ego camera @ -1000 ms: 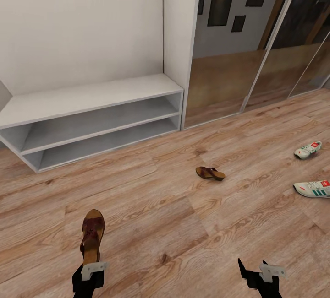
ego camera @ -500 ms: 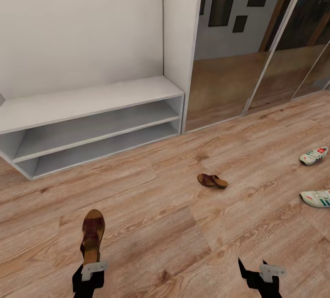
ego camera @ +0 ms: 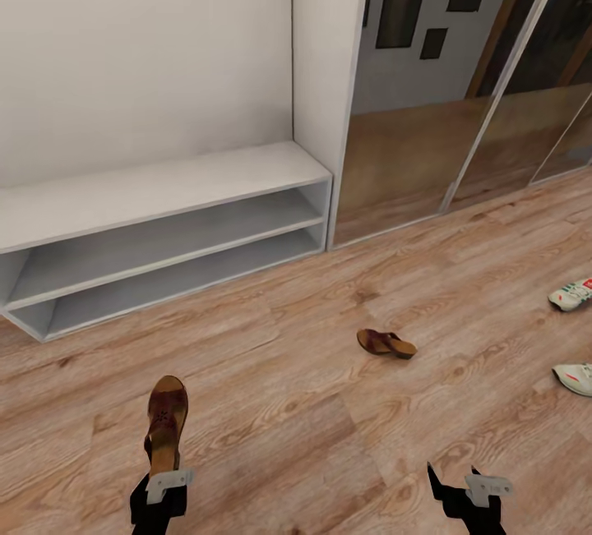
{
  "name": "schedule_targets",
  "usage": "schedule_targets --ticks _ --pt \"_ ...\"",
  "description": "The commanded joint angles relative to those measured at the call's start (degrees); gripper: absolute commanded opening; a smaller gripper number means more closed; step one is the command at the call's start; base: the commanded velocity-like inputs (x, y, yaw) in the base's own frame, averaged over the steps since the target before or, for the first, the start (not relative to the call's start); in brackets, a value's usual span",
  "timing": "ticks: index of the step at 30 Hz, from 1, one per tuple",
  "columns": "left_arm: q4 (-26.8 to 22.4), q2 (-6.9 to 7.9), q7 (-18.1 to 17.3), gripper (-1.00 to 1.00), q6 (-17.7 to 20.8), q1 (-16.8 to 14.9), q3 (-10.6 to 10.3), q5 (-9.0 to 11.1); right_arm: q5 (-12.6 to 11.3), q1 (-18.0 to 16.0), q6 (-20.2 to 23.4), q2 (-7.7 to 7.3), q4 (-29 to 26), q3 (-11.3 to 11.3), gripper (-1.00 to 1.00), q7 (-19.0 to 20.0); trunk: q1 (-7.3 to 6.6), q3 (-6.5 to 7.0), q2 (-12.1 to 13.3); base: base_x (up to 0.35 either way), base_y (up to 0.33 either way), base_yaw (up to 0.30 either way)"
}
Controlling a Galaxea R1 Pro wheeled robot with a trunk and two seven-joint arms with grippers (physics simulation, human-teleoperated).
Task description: Pick up the two gym shoes and the two sandals from the corridor floor and place them onto the hallstand (shoe rack) in the corridor, making sure they are on the rack and not on the floor. Arrange them so the two gym shoes are next to each other and the two sandals are next to each other.
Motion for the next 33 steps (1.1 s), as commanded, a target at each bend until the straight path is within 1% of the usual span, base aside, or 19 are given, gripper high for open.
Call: schedule_targets --ticks 1,8,16,22,33 --pt "0.02 -0.02 0.17 -1.0 -0.13 -0.02 0.17 -0.39 0.49 -0.05 -0.22 0.03 0.04 -0.5 1.0 0.28 0.02 -0.04 -0.01 0.279 0.0 0.0" --pt "0.1 -0.02 0.17 -1.0 -0.13 -0.04 0.17 -0.39 0.49 -0.05 -0.22 0.05 0.04 -0.51 1.0 0.28 0.02 -0.04 -0.01 0.282 -0.031 0.0" --pt "0.15 -0.04 0.17 -1.0 -0.13 -0.01 0.17 -0.39 0.49 -0.05 -0.22 0.05 0.04 -0.47 1.0 0.28 0.02 -0.04 -0.01 0.246 -0.168 0.045" --pt "0.15 -0.07 0.17 -1.0 -0.13 -0.01 0.17 -0.39 0.49 -0.05 -0.22 0.12 0.04 -0.44 1.0 0.28 0.02 -0.04 -0.01 0.112 -0.249 0.242" --pt "0.15 -0.11 0.17 -1.0 -0.13 -0.02 0.17 -0.36 0.49 -0.04 -0.22 0.14 0.04 -0.43 1.0 0.28 0.02 -0.04 -0.01 0.009 -0.256 0.273"
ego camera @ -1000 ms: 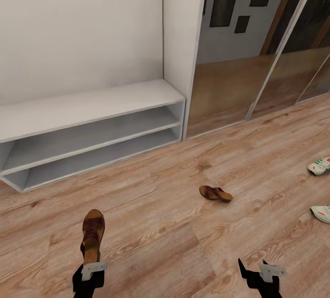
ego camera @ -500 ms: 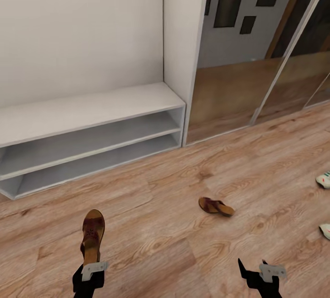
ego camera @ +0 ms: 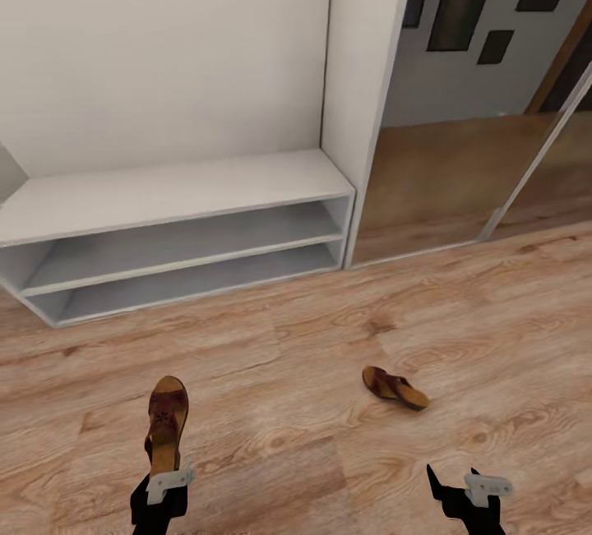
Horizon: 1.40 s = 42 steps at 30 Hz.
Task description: Pick up the two gym shoes and the two sandals from the corridor floor and place them onto the hallstand (shoe rack) in the corridor, making sure they are on the rack and not on the floor. Arrange them so the two gym shoes are next to each other and the two sandals are next to each other.
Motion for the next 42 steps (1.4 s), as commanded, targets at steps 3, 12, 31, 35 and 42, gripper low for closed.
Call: schedule_targets --ticks 3,12,31,35,42 --pt "0.05 -0.01 0.15 -1.0 -0.14 -0.04 0.19 -0.37 0.49 -0.04 -0.22 0.02 0.05 -0.49 1.0 0.28 -0.01 -0.04 -0.01 0.0 -0.148 0.275" --pt "0.04 -0.01 0.15 -1.0 -0.14 0.0 0.19 -0.4 0.49 -0.04 -0.22 0.02 0.05 -0.49 1.0 0.28 -0.01 -0.04 -0.01 0.014 -0.027 0.275" --pt "0.05 -0.04 0.15 -1.0 -0.14 -0.01 0.19 -0.41 0.49 -0.06 -0.22 0.02 0.05 -0.49 1.0 0.28 -0.01 -0.04 -0.01 0.13 -0.232 0.275" --pt "0.05 -0.03 0.15 -1.0 -0.14 0.0 0.19 -0.41 0.49 -0.04 -0.22 0.02 0.05 -0.49 1.0 0.28 -0.01 -0.04 -0.01 0.024 -0.271 0.274" --pt "0.11 -0.02 0.15 -1.0 -0.14 0.0 0.19 -0.41 0.49 -0.06 -0.22 0.02 0.05 -0.5 1.0 0.28 -0.01 -0.04 -0.01 0.003 -0.274 0.103"
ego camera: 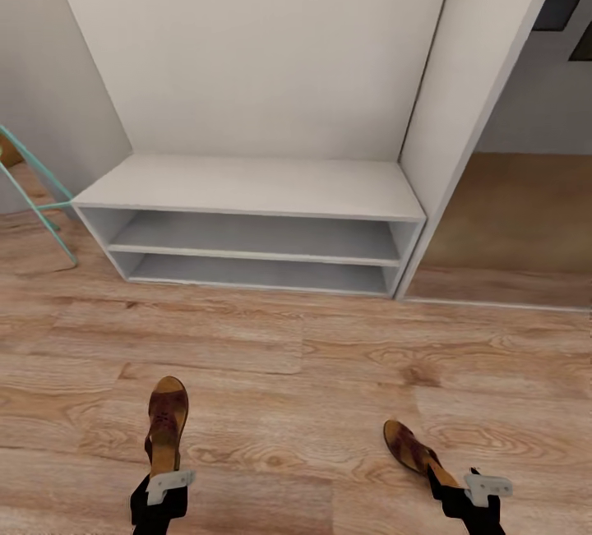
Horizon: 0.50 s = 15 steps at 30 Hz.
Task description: Pick up the two gym shoes and the two sandals from the corridor floor and place them onto the hallstand (shoe rack) in the corridor, making sure they are on the rack and not on the floor. Arrange them so the two gym shoes are next to each other and the two sandals are next to each other.
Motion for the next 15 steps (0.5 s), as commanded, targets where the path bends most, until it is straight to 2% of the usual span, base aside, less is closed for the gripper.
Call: schedule_targets --ticks 1,15 --pt "0.04 -0.03 0.18 -1.0 -0.14 -0.03 0.19 -0.39 0.49 -0.06 -0.22 0.03 0.07 -0.49 1.0 0.28 -0.01 -0.04 -0.01 0.0 -0.274 0.015" --pt "0.06 -0.02 0.18 -1.0 -0.14 -0.03 0.19 -0.35 0.49 -0.05 -0.22 0.03 0.07 -0.48 1.0 0.28 -0.01 -0.04 -0.01 0.0 -0.274 0.003"
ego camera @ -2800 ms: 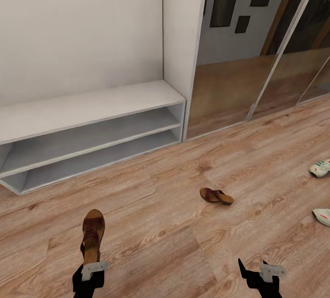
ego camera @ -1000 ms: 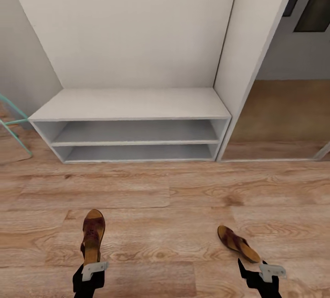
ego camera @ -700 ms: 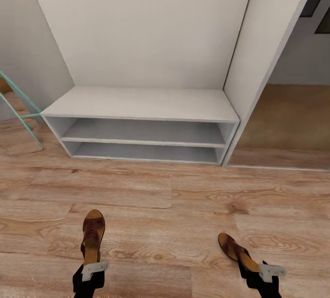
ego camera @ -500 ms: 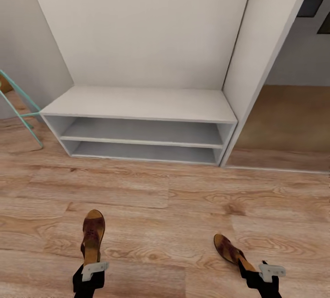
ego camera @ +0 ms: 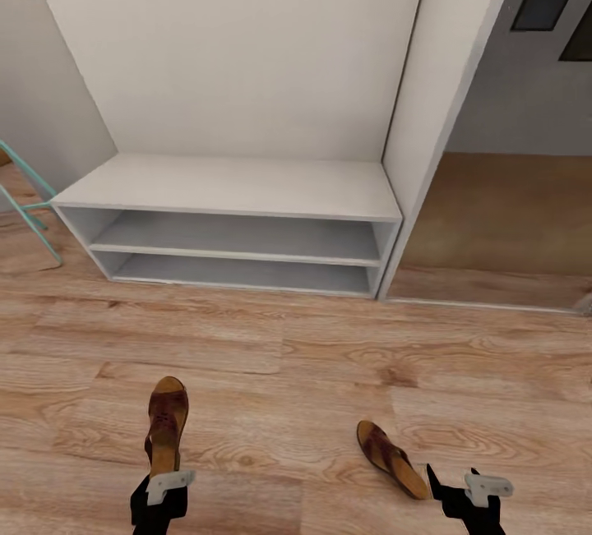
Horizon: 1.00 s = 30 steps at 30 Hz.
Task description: Pick up the two gym shoes and the two sandals from the corridor floor and place them onto the hallstand (shoe rack) in the corridor, making sure they are on the rack and not on the floor. Arrange them so the two gym shoes are next to each other and the two sandals are next to each other.
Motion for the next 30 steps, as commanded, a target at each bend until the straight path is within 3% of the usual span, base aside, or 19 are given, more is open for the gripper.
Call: schedule_targets --ticks 1,16,30 --pt "0.02 -0.02 0.18 -1.0 -0.14 -0.04 0.19 -0.37 0.49 -0.05 -0.22 0.03 0.07 -0.49 1.0 0.28 -0.01 -0.04 -0.01 0.0 -0.274 0.0" --pt "0.02 -0.02 0.18 -1.0 -0.14 -0.02 0.19 -0.34 0.49 -0.08 -0.22 0.03 0.07 -0.49 1.0 0.28 -0.01 -0.04 -0.01 0.0 -0.274 0.013" --pt "0.11 -0.02 0.18 -1.0 -0.14 -0.02 0.19 -0.34 0.49 -0.08 -0.22 0.03 0.07 -0.49 1.0 0.28 -0.01 0.05 -0.01 -0.098 -0.274 0.246"
